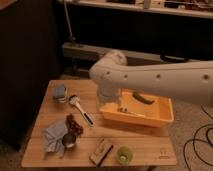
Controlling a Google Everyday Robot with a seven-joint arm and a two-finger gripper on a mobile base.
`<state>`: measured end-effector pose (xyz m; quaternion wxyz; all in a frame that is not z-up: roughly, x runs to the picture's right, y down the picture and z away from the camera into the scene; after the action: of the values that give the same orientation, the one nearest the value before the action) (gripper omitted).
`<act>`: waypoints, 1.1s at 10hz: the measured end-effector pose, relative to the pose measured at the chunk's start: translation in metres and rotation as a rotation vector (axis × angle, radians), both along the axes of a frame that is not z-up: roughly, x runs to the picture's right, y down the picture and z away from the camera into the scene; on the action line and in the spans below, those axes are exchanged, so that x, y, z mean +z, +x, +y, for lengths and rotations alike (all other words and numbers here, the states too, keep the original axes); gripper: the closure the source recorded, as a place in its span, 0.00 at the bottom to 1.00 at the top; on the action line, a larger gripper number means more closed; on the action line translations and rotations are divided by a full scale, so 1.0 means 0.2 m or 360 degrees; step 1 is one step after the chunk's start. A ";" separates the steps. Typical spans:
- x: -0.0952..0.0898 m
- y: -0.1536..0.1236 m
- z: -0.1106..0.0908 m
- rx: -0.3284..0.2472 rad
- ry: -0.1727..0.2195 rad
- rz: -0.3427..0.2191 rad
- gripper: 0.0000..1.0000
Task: Place pepper in metal cup
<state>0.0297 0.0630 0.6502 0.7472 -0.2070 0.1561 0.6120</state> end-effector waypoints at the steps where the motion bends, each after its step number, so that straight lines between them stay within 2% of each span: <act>1: -0.08 0.13 -0.04 0.0000 0.0052 -0.0036 0.35; 3: -0.22 0.40 -0.12 0.0067 0.0124 -0.0161 0.35; 5: -0.33 0.59 -0.19 0.0111 0.0216 -0.0264 0.35; 7: -0.40 0.69 -0.22 0.0132 0.0275 -0.0299 0.35; 9: -0.39 0.70 -0.21 0.0125 0.0249 -0.0279 0.35; 11: -0.28 0.76 -0.21 0.0124 0.0184 -0.0248 0.35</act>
<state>0.1816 0.0213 0.5942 0.7434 -0.2164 0.0539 0.6305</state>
